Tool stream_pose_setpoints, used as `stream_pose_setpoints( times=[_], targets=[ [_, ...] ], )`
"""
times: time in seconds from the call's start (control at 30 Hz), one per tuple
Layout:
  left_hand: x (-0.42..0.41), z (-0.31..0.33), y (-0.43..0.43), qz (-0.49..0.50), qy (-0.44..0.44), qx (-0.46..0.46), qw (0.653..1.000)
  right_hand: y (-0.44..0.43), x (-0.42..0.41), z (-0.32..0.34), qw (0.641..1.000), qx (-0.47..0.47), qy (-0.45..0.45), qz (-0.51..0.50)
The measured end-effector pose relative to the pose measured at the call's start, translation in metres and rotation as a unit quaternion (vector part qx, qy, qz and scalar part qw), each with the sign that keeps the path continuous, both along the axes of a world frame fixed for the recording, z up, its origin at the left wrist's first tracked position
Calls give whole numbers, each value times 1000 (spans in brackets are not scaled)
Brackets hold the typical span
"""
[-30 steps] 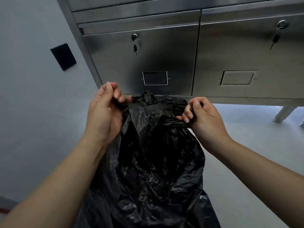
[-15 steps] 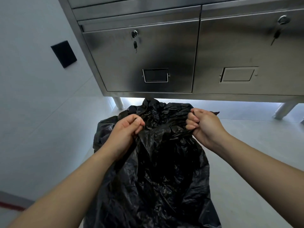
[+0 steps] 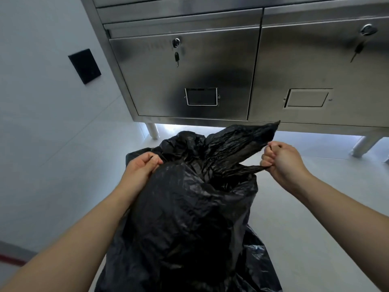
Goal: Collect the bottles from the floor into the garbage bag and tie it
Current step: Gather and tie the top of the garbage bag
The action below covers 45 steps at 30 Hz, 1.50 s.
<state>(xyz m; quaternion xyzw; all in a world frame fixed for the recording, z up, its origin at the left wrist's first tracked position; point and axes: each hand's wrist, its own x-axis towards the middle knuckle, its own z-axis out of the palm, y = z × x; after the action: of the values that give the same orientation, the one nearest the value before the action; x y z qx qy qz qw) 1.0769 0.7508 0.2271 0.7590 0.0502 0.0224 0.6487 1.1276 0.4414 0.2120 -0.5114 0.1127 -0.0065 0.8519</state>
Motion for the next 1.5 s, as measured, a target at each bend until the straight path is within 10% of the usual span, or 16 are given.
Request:
stream_pose_setpoints(
  times=[0.43, 0.8, 1.13, 1.5],
  targets=[
    [-1, 62, -33, -105, -168, 8, 980, 49, -36, 55, 949, -163, -201, 181],
    [-14, 19, -56, -131, -124, 53, 982, 43, -43, 9, 963, -199, -96, 155],
    [-20, -1, -51, -220, -88, 174, 956, 23, -65, -8, 714, -544, -340, 280],
    [-28, -4, 0, -95, -91, 176, 975, -6, -50, -7, 742, -547, -339, 189]
  ],
)
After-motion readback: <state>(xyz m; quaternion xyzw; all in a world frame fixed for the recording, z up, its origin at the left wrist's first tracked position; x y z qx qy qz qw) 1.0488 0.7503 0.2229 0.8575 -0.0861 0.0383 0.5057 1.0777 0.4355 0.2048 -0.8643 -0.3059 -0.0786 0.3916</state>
